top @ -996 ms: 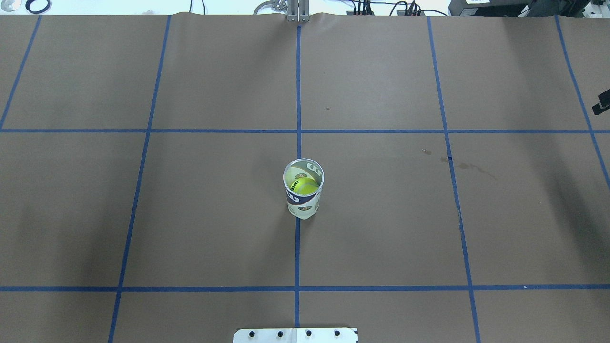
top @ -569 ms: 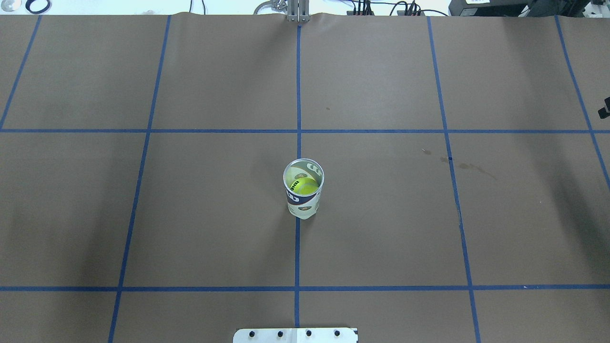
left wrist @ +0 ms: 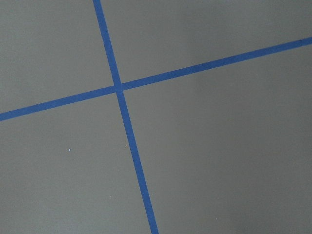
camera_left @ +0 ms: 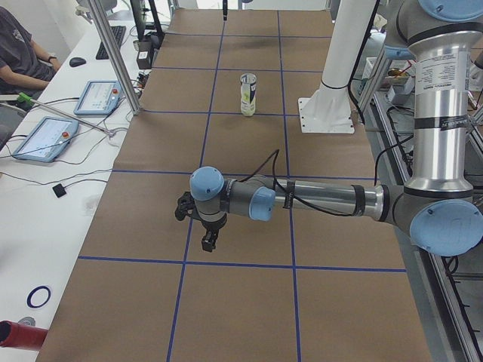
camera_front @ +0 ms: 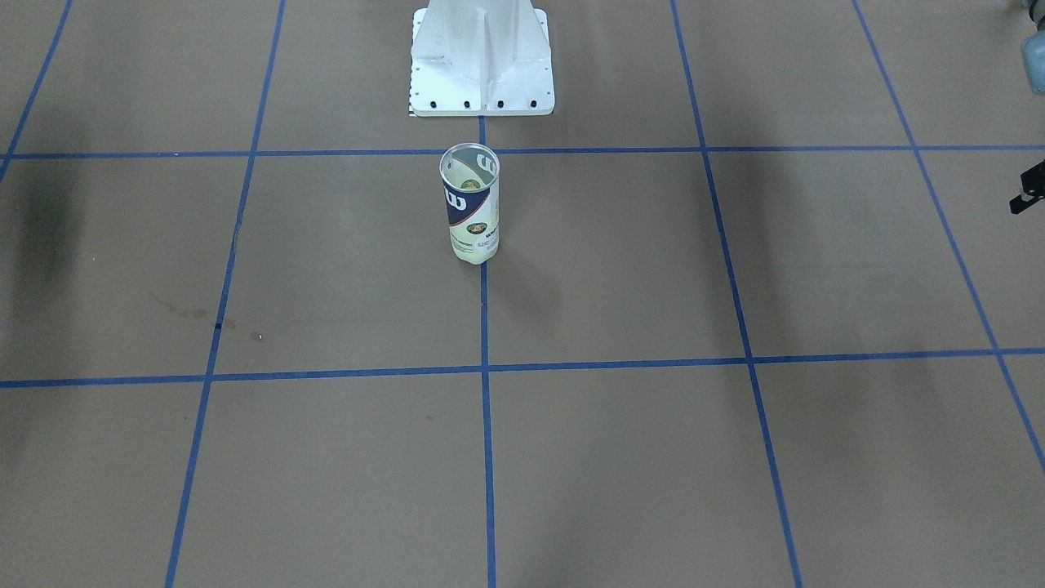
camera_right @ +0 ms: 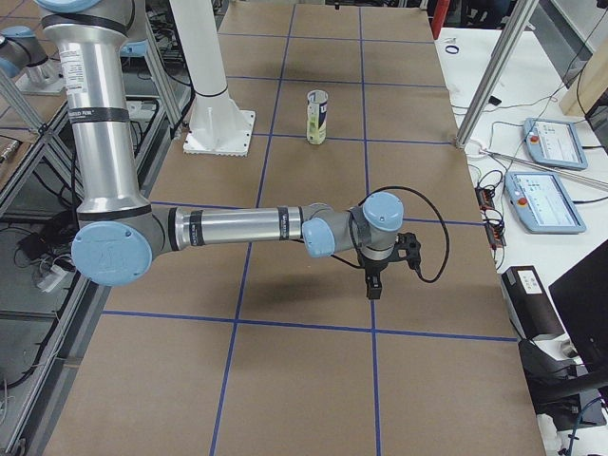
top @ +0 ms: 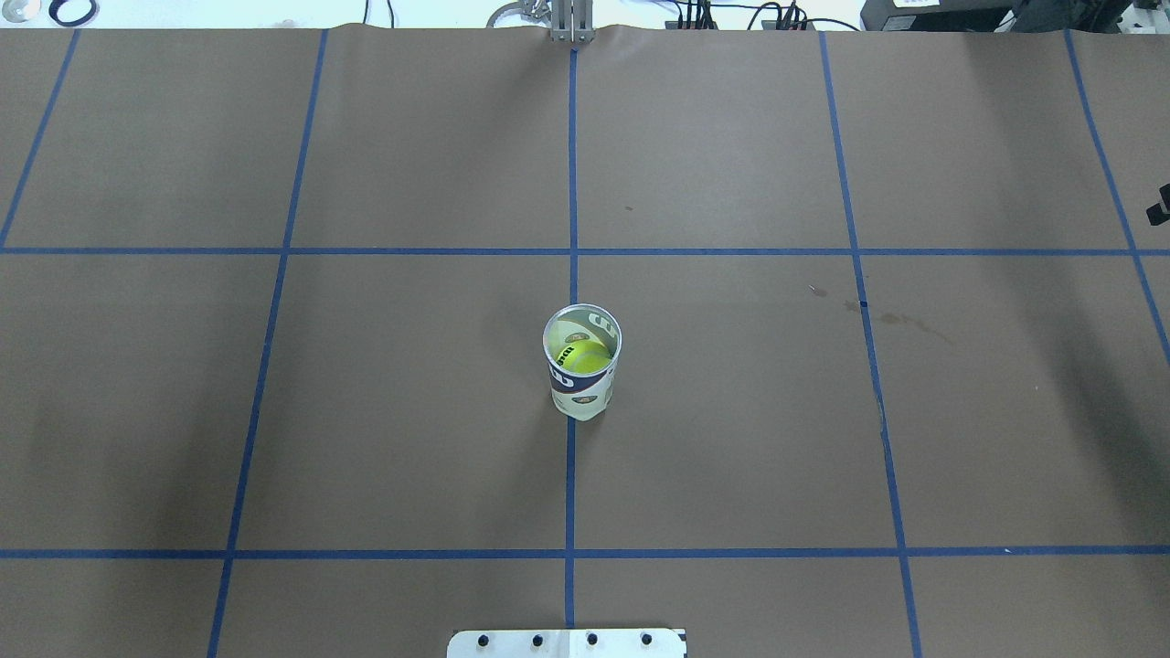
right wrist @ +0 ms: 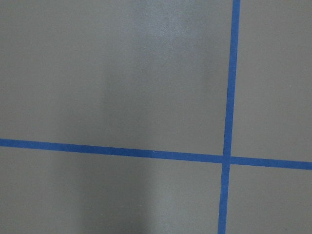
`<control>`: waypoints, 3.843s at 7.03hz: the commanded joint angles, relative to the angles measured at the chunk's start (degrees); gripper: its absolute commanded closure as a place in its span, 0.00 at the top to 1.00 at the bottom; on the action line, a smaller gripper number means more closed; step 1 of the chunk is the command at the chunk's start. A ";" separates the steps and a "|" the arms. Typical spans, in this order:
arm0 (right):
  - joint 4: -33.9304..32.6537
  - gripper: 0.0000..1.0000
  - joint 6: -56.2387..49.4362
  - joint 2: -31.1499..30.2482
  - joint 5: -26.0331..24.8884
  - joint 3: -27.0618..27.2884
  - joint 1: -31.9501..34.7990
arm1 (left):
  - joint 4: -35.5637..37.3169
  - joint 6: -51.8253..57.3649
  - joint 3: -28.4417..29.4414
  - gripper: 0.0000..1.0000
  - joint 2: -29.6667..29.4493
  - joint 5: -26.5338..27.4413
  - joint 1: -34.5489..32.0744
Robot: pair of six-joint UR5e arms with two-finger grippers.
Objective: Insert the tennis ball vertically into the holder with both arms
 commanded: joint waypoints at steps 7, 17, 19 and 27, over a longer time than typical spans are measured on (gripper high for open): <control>0.08 0.99 0.00 -3.22 0.78 2.43 -0.20 | 0.77 -0.21 2.65 1.00 -4.24 0.52 1.20; 0.26 0.99 0.27 -3.22 0.69 0.93 -0.55 | 0.68 -0.12 2.48 1.00 -5.21 0.35 1.11; 0.18 0.99 0.27 -3.23 0.78 1.02 -0.46 | 0.51 -0.04 1.87 1.00 -4.52 0.44 1.11; 0.26 0.99 0.44 -2.61 0.69 0.84 -0.46 | 0.15 0.40 1.42 1.00 -4.51 0.44 1.20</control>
